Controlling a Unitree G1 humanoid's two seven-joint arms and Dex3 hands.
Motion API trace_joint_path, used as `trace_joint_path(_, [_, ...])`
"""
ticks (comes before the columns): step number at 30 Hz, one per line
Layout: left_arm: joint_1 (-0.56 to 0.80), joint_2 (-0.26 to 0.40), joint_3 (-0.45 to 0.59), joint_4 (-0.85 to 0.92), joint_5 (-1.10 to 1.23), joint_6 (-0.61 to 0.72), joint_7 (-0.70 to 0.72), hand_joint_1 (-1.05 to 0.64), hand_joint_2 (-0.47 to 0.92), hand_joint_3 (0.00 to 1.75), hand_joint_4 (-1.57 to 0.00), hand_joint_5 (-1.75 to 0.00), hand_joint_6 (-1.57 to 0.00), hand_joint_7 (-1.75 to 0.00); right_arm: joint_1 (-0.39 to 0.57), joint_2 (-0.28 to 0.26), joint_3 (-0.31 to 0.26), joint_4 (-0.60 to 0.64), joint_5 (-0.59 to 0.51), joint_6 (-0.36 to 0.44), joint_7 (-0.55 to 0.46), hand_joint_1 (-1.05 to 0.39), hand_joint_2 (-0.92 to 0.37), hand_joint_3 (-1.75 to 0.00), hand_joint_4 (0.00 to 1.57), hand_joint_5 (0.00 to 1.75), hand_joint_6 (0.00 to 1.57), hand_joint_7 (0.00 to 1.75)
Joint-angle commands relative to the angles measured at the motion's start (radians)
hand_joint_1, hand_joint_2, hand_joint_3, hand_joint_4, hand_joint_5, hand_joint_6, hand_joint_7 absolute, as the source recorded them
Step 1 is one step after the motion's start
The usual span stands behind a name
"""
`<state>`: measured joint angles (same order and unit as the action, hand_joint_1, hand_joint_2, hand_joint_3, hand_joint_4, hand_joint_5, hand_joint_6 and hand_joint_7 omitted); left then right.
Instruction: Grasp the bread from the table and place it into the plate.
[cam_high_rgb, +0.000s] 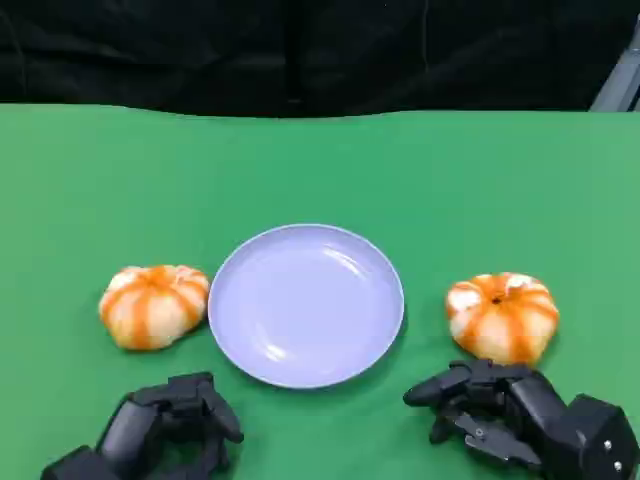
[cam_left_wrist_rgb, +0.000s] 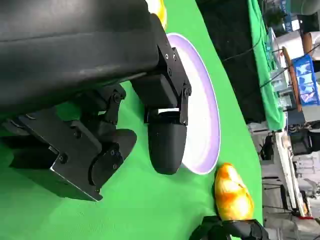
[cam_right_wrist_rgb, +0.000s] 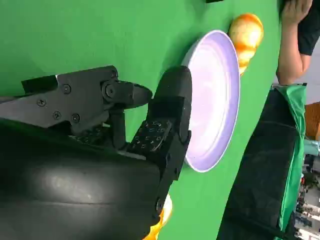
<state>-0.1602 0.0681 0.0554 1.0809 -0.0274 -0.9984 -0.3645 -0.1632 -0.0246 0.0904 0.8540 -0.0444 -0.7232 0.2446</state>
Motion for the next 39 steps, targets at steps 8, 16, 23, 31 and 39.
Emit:
trace_joint_path(8, [-0.005,0.021,0.005,0.003,-0.002,0.000,-0.001,0.07,0.44,1.28,-0.85,-1.54,-0.91,-1.28,0.014,-0.011,-0.002,0.014,-0.008,0.027,-0.003,-0.03,-0.92,-0.41,0.77,1.26,1.02,0.49])
trace_joint_path(16, [-0.006,0.020,0.006,0.004,-0.008,-0.002,-0.006,0.08,0.44,1.26,-0.84,-1.54,-0.91,-1.28,0.013,-0.012,-0.002,0.015,-0.007,0.024,-0.002,-0.03,-0.92,-0.40,0.77,1.26,1.02,0.49])
trace_joint_path(23, [-0.006,0.018,0.009,0.005,-0.010,-0.005,-0.003,0.10,0.45,1.24,-0.84,-1.54,-0.92,-1.25,0.012,-0.013,-0.002,0.018,-0.008,0.023,-0.002,-0.04,-0.92,-0.40,0.77,1.27,1.03,0.49])
trace_joint_path(31, [-0.005,0.003,0.024,0.009,-0.012,0.015,0.042,-0.03,0.74,0.69,-0.76,-1.18,-0.90,-0.79,0.012,-0.015,-0.003,0.023,-0.008,0.014,-0.001,-0.04,-0.92,-0.39,0.77,1.27,1.03,0.49])
trace_joint_path(39, [-0.001,-0.008,0.047,-0.025,-0.072,0.050,-0.011,-0.28,0.92,0.22,-0.85,-0.42,-0.89,-0.04,0.010,-0.016,-0.005,0.030,-0.005,0.014,0.003,-0.03,-0.92,-0.41,0.76,1.28,1.02,0.49])
